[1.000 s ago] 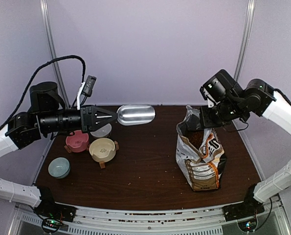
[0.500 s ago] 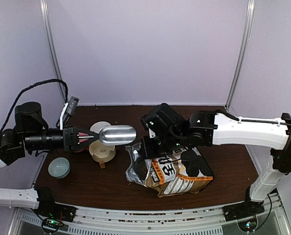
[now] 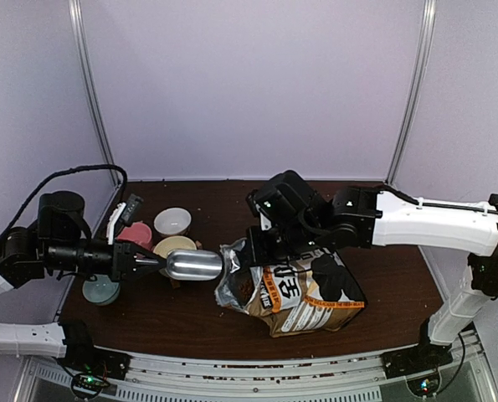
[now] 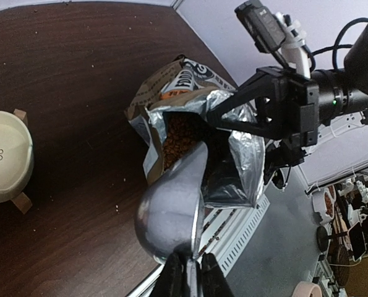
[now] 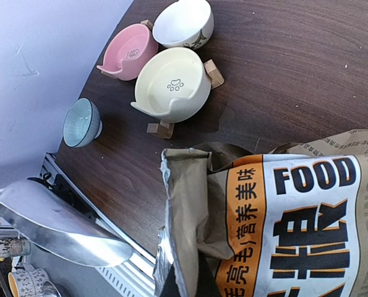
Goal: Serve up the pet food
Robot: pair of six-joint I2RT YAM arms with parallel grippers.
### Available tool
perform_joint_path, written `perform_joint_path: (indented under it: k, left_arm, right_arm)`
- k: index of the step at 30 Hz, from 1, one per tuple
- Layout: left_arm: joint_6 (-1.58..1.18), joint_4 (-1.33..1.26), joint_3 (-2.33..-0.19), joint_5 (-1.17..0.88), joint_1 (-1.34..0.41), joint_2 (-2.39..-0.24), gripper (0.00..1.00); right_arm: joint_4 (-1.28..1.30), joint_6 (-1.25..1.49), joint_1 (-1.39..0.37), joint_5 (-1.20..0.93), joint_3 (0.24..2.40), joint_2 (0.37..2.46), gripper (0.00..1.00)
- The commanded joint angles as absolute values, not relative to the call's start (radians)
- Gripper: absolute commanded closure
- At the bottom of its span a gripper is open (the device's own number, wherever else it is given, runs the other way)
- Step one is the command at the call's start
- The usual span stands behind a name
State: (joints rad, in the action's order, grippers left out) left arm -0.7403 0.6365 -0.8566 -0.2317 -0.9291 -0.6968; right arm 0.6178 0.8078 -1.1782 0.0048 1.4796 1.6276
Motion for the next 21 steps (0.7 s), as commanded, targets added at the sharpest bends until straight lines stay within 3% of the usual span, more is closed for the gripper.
perform_joint_path:
  k: [1, 8, 21]
  left_arm:
    - [-0.752, 0.549, -0.861, -0.242, -0.956, -0.778, 1.00]
    - [-0.842, 0.457, -0.868, -0.208, -1.003, -0.945, 1.00]
    - [-0.930, 0.487, -0.993, 0.074, -1.092, -1.277, 1.00]
  right_arm:
    - [0.540, 0.800, -1.183, 0.024, 1.481, 1.567, 1.00]
    - [0.538, 0.807, -1.185, 0.039, 1.468, 1.545, 1.00]
    - [0.529, 0.804, -1.193, 0.052, 1.469, 1.535, 1.00]
